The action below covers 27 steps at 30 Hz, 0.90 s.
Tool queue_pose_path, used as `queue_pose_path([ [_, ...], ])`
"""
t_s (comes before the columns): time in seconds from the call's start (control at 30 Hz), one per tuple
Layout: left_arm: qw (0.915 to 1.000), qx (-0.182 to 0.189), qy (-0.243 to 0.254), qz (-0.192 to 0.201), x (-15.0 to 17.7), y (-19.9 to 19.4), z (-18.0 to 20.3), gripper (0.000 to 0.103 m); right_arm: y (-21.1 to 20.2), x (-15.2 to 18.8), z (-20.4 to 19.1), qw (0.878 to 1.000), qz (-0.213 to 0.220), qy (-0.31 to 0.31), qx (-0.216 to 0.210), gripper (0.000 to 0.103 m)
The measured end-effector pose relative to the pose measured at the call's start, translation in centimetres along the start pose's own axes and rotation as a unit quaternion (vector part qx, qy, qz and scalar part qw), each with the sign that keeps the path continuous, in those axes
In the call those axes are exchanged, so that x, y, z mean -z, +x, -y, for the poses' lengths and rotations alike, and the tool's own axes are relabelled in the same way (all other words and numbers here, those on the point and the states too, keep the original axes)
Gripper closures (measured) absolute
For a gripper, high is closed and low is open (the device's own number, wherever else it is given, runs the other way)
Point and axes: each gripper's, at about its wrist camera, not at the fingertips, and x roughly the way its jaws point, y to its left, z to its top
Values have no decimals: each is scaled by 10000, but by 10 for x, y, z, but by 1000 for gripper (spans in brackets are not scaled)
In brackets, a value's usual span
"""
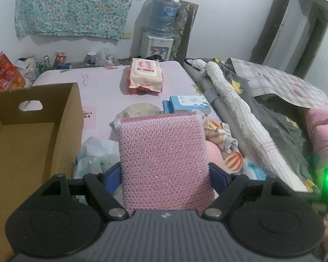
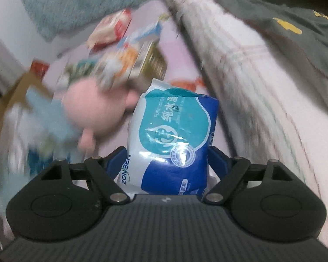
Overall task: Organize soft objects
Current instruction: 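Grasp the blue wet-wipes pack with the right tool while the left holds the sponge, then carry sponge and wipes pack into the cardboard box and open both tools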
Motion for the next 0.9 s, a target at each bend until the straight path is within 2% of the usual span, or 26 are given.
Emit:
queue_pose_path([
  [0.17, 10000, 61, -74, 6, 6, -6, -5, 21, -9, 13, -11, 9997, -178, -162, 13, 17],
  [0.4, 9999, 92, -104, 81, 14, -22, -11, 21, 22, 0, -17, 9997, -183, -143, 116, 12],
  [0.5, 9998, 94, -139, 114, 18, -29, -16, 21, 22, 0, -19, 9997, -83, -132, 178, 21],
  [0.63, 9997, 91, -195, 141, 22, -39, -23, 21, 8, 7, -8, 9993, 25, 372, -21, 31],
  [0.77, 9996, 37, -175, 214, 25, -52, -28, 21, -18, 22, -6, 9976, 246, 632, -147, 33],
  [0.9, 9994, -20, -180, 308, 26, -69, -39, 21, -53, 29, -16, 9950, 574, 682, -445, 33],
])
